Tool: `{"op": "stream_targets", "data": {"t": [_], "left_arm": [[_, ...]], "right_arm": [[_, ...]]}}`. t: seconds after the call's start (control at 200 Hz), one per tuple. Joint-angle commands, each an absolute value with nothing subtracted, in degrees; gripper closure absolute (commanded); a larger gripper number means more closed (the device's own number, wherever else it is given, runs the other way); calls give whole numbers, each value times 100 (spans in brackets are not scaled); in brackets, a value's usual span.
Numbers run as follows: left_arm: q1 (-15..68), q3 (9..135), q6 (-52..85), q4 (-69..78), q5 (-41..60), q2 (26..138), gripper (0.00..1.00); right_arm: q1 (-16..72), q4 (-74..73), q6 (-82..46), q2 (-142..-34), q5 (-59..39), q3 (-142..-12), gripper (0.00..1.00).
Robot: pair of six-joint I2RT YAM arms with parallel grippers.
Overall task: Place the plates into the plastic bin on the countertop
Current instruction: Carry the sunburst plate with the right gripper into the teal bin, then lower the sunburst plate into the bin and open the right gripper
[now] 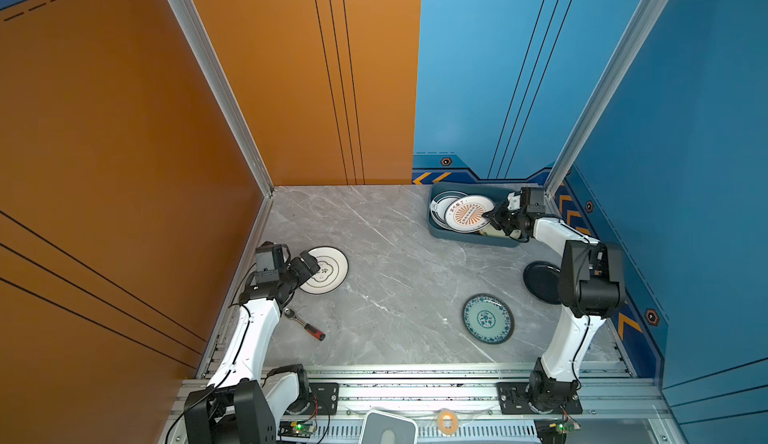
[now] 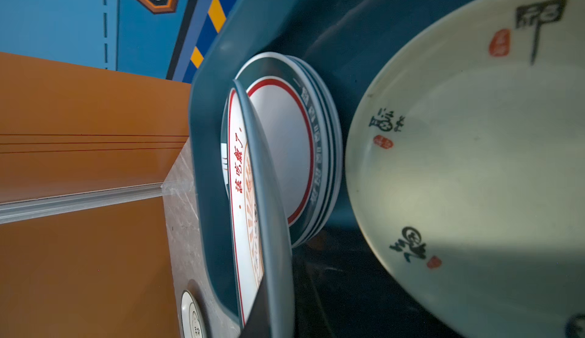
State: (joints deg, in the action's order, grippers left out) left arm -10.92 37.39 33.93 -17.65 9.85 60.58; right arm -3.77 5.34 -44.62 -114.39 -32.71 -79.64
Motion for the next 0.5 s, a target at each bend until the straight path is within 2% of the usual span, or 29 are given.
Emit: {"op": "stream_targets", "data": {"t": [0.0,0.275,0.496], "left_arm": [[-1150,3636,3467,-1535,984,6066,2],[-1228,3568,3549,-1349,1133,6170,2],[-1249,3572,3577,-1283,1219,6196,2]], "right_arm": [[-369,334,-4579,-11635,-3278,-8298,100],[-352,329,-4647,-12202,-3270,-8475,100],[-336,342,-4840,-12540,-3199,-8708,92]]}}
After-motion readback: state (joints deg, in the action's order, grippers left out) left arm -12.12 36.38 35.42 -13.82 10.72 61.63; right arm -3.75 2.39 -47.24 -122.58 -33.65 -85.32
